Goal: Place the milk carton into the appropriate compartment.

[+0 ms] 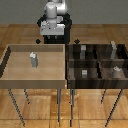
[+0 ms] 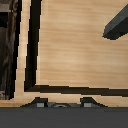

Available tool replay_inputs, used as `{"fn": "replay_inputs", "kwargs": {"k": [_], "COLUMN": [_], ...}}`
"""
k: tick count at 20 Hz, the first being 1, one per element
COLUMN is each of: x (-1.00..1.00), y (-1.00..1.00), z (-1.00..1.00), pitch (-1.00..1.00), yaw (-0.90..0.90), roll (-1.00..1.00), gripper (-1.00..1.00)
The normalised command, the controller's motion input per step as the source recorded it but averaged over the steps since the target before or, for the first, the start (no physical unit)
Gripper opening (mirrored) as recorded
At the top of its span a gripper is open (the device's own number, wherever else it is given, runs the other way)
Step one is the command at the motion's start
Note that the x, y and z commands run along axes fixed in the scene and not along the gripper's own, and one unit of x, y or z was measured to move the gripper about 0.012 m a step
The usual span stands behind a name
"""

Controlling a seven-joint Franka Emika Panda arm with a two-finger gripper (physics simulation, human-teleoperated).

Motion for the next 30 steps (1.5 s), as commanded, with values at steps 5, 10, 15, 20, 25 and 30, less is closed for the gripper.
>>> {"fn": "replay_inputs", "kwargs": {"k": [5,10,15,20,25,30], "x": [0.00,0.00,0.00,0.00,0.00,0.40], "y": [0.00,-0.60,-1.00,-0.60,0.00,0.00], "z": [0.00,0.00,0.00,0.00,0.00,0.00], "pitch": [0.00,0.00,0.00,0.00,0.00,0.00], "yaw": [0.00,0.00,0.00,-0.18,-0.80,0.00], "roll": [0.00,0.00,0.00,0.00,0.00,0.00], "gripper": [1.00,1.00,1.00,1.00,1.00,1.00]}}
